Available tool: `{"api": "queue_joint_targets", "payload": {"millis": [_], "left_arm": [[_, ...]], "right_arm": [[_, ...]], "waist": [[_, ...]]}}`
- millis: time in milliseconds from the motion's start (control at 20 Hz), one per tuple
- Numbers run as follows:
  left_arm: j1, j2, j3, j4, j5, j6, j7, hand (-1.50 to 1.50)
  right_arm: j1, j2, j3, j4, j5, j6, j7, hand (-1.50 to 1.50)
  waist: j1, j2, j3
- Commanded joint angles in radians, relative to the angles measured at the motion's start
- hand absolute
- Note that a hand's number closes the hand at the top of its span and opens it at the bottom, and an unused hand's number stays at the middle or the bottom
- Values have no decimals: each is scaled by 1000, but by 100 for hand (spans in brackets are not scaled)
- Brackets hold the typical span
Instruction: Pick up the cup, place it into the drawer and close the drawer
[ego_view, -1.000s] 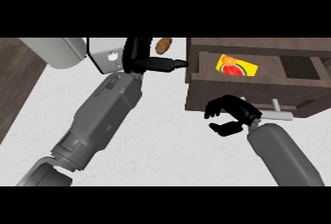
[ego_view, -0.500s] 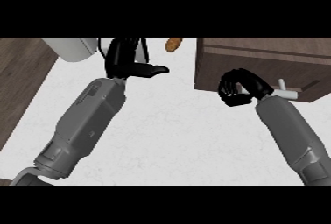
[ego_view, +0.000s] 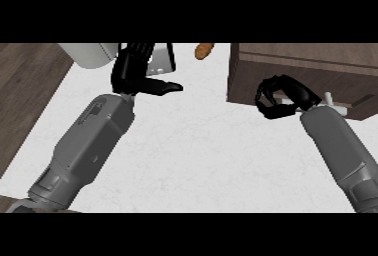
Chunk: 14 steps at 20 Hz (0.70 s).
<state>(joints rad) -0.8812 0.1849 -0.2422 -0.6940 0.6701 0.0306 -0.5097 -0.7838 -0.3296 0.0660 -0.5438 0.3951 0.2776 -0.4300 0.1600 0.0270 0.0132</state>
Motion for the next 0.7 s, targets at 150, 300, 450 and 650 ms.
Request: {"api": "queue_joint_targets", "payload": {"millis": [150, 300, 450, 650], "left_arm": [[27, 13, 0, -20, 10, -29, 17, -150], [36, 20, -9, -35, 12, -59, 29, -150], [39, 26, -4, -42, 11, -59, 13, -150], [59, 18, -8, -54, 15, -69, 11, -150]], "right_arm": [[-175, -130, -101, 32, -31, -45, 71, 150], [-171, -135, -103, 18, -44, -20, 79, 150], [-159, -150, -115, 4, -67, 8, 69, 150], [-146, -164, -118, -9, -80, 39, 72, 150]], "waist": [[38, 20, -9], [58, 18, -10], [56, 23, -10], [64, 23, -10]]}}
